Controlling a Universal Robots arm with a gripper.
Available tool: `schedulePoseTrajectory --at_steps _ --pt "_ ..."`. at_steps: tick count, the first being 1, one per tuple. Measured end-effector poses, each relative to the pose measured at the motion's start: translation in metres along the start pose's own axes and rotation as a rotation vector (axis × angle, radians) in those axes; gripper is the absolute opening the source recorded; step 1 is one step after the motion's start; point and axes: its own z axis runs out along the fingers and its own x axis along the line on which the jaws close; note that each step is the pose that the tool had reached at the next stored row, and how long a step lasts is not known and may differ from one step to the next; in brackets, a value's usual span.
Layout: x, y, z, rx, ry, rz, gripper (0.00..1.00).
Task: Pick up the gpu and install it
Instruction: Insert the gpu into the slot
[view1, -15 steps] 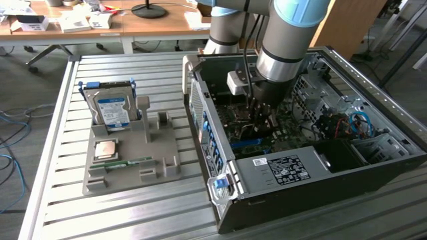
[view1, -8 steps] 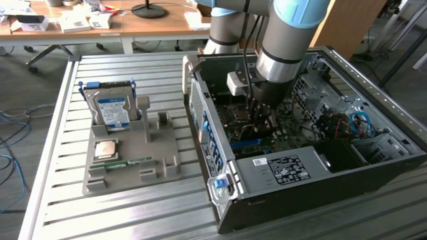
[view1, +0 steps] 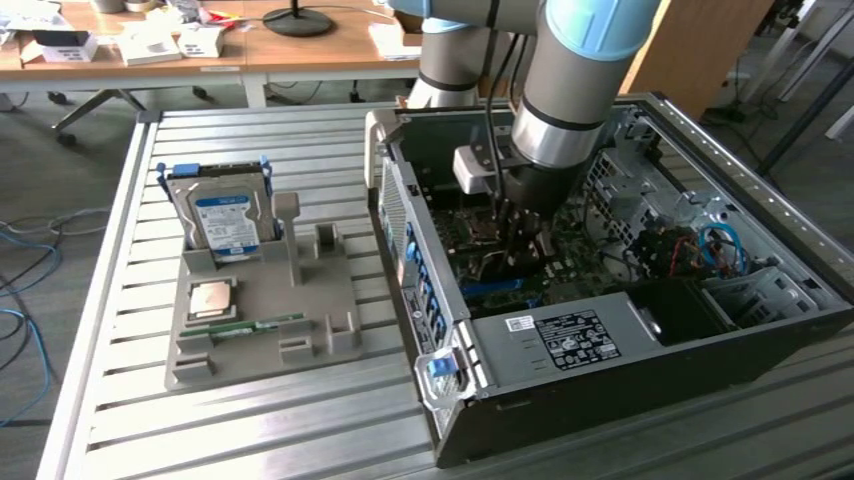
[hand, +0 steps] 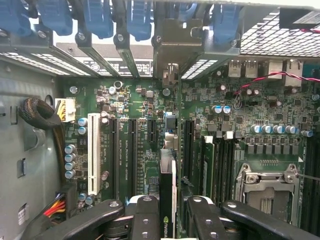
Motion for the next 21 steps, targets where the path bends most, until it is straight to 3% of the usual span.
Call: schedulePoseTrajectory --at_steps 12,21 --pt "0.0000 0.0000 0.0015 0.0005 0.0002 0.016 0.26" --pt "0.0000 0.0000 0.0015 -0.0004 0.0082 0.016 0.26"
